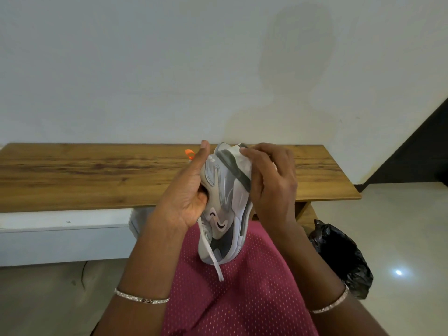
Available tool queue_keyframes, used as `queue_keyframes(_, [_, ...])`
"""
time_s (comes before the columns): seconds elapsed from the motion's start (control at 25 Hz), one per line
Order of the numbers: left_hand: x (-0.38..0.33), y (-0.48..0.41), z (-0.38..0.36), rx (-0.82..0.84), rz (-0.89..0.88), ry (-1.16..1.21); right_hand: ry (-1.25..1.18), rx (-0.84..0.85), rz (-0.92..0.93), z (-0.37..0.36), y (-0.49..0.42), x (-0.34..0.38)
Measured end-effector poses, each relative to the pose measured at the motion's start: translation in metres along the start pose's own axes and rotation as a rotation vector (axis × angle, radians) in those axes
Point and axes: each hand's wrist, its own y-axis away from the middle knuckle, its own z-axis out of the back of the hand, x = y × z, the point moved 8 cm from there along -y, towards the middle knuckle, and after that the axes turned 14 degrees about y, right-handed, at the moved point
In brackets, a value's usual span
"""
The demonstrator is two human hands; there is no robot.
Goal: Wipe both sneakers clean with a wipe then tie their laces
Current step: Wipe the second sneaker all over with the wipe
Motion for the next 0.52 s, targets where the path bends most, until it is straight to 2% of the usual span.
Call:
queue_keyframes(0.28, [-0.008, -0.005, 0.015, -0.083, -0.057, 0.042, -0.024, 0.039, -0.008, 0.000, 0.075, -0.002])
queue_keyframes(0.52, [-0.007, -0.008, 0.015, -0.107, -0.100, -0.039, -0.039, -0.053, -0.044, 0.010, 0.042, -0.009])
